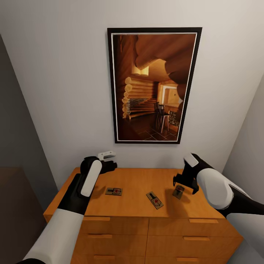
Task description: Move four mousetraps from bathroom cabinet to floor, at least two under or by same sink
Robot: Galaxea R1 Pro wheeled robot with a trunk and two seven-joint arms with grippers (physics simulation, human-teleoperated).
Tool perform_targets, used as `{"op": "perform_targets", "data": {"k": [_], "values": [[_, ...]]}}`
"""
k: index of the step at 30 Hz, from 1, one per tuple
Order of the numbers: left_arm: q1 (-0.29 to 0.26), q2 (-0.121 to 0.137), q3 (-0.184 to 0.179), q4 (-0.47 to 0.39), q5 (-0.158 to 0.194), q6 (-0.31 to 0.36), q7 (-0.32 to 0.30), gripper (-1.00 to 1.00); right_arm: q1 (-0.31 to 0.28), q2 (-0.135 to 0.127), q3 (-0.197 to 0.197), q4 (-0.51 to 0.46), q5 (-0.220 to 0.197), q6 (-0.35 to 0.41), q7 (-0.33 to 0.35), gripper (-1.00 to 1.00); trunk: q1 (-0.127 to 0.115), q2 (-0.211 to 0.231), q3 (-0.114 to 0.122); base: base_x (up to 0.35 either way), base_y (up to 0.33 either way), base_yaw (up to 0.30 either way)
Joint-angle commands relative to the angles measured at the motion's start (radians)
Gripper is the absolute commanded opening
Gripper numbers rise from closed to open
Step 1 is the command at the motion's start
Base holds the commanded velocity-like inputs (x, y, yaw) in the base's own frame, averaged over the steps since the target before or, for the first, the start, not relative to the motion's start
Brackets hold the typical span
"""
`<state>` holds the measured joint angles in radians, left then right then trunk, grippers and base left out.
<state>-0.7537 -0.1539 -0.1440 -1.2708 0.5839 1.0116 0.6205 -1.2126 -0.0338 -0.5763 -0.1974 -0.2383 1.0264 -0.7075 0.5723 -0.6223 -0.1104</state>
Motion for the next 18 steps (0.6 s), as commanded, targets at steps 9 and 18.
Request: {"op": "perform_targets", "data": {"k": [9,18], "values": [[-0.001,-0.009,-0.004,0.001,0.016,0.001,0.009,1.00,-0.001,0.017,0.000,0.004,-0.009,-0.005,-0.028,1.00,0.000,-0.002,-0.002,0.000,0.000,0.000],[-0.001,-0.009,-0.006,0.001,0.012,0.000,0.009,1.00,-0.001,0.022,-0.001,0.003,-0.008,-0.006,-0.030,1.00,0.000,-0.002,-0.002,0.079,0.063,0.000]]}}
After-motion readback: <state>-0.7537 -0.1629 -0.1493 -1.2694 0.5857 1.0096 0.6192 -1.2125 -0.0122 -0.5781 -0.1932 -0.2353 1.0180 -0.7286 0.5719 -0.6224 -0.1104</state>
